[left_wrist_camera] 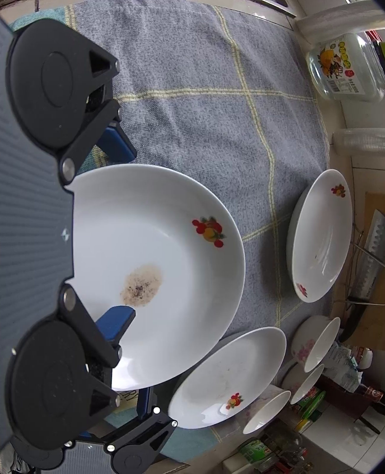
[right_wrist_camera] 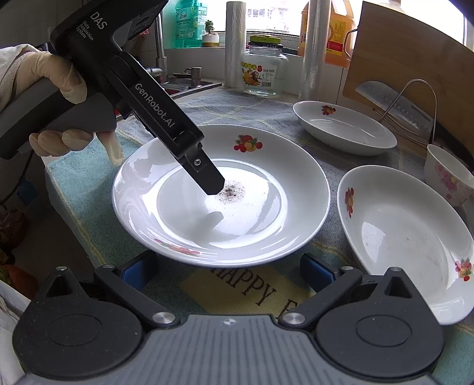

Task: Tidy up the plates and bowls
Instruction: 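Close the left tool on the rim of the stained white plate, then lift the stained plate with the left tool and carry it toward the sink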

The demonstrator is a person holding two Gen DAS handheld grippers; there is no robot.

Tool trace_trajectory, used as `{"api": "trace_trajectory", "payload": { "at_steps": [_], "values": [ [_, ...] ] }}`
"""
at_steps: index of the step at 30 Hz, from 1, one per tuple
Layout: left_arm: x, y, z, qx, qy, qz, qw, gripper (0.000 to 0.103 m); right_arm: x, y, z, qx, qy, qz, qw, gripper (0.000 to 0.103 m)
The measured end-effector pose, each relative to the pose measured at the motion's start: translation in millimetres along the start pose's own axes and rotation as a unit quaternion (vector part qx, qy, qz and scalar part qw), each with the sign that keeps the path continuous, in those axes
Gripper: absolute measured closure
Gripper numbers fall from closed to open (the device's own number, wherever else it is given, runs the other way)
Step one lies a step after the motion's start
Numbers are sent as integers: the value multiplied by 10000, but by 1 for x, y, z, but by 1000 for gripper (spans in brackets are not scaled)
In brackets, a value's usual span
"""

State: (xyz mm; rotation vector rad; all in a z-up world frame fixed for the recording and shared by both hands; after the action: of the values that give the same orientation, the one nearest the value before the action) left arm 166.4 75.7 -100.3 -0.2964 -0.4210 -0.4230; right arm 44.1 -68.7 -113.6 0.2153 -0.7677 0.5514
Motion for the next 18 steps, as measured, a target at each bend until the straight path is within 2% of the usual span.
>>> {"api": "trace_trajectory", "payload": {
  "at_steps": [5,10,15,18],
  "values": [
    [-2,5,3,-209,6,-227,9995,1,0,0,0,-44,4,-42,10000,0],
    [-6,-6,-1,-16,90,-878,9961,1,0,0,0,-46,-14,-53,10000,0],
    [-6,-9,-2,47,130,-1067,9942,1,-3,1,1,-100,-107,-78,9999,0],
    [-3,-4,0,-122,96,-963,9952,2,-5,2,3,-123,-171,-92,9997,0]
  ]
}}
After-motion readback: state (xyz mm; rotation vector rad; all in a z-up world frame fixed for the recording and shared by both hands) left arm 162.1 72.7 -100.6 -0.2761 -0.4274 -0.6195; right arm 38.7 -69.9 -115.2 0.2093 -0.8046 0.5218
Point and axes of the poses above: each gripper's, at about its wrist camera, not at the fingertips, and z roughly against the way its jaws point, y to its left, x to its top, the point moved 2 cm from there along -z, roughly the way its jaws point, and after that the axes turned 1 degree about -y, right-handed, at the moved point
